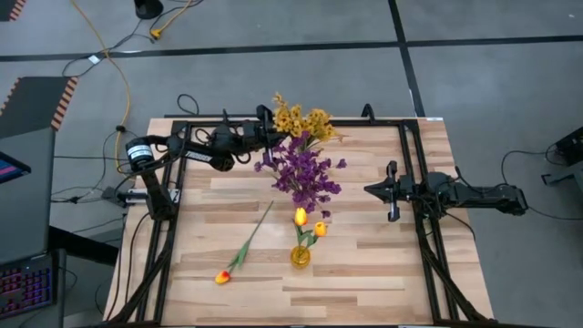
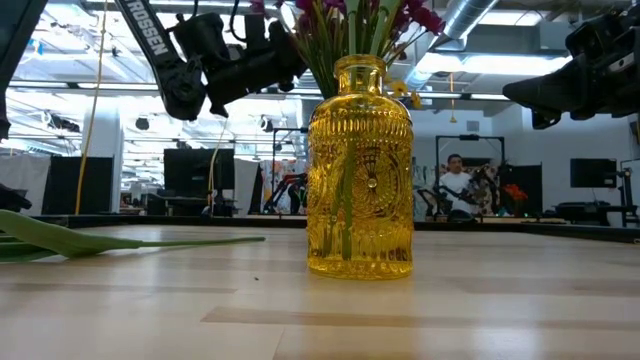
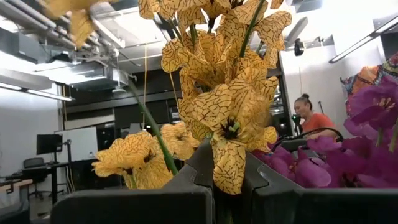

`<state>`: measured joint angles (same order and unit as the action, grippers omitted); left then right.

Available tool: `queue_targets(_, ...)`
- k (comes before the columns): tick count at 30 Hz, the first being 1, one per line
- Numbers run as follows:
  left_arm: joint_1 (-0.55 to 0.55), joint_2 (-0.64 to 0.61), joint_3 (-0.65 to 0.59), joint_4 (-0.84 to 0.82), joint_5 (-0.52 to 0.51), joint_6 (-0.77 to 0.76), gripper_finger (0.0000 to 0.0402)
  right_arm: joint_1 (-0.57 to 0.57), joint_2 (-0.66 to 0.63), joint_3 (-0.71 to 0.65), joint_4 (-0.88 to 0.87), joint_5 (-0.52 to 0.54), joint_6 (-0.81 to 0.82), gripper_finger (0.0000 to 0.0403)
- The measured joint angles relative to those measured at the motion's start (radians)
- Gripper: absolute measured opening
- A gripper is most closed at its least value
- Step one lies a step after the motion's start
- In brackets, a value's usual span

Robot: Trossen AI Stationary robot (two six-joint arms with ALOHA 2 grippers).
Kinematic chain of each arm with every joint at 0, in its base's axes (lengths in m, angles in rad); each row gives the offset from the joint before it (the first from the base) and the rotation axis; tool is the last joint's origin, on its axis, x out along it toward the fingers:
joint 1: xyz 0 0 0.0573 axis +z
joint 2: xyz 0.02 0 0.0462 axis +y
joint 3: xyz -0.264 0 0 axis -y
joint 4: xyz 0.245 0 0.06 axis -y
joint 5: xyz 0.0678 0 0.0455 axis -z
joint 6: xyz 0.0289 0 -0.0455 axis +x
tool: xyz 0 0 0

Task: Sort flowers into vase by color
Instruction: Put the yellow flowers into the transparent vase

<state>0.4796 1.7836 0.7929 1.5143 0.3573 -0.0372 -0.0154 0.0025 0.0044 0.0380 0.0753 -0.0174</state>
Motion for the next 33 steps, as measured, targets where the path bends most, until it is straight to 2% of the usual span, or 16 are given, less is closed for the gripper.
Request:
queue_targets(12, -0.002, 0.0, -0.001, -0.026, -0.03, -0.012, 0.0015, 0.0, 0.0, 0.0, 0.0, 0.0, 0.0, 0.0043)
queue_targets(30, -0.002, 0.001, -0.001, 0.011, -0.03, -0.012, 0.001, 0.0, 0.0, 0.0, 0.0, 0.0, 0.0, 0.0043)
queue_targets(33, -0.002, 0.001, 0.029, -0.052, -0.024, -0.007, 0.001, 0.0, 0.0, 0.0, 0.0, 0.0, 0.0, 0.0043)
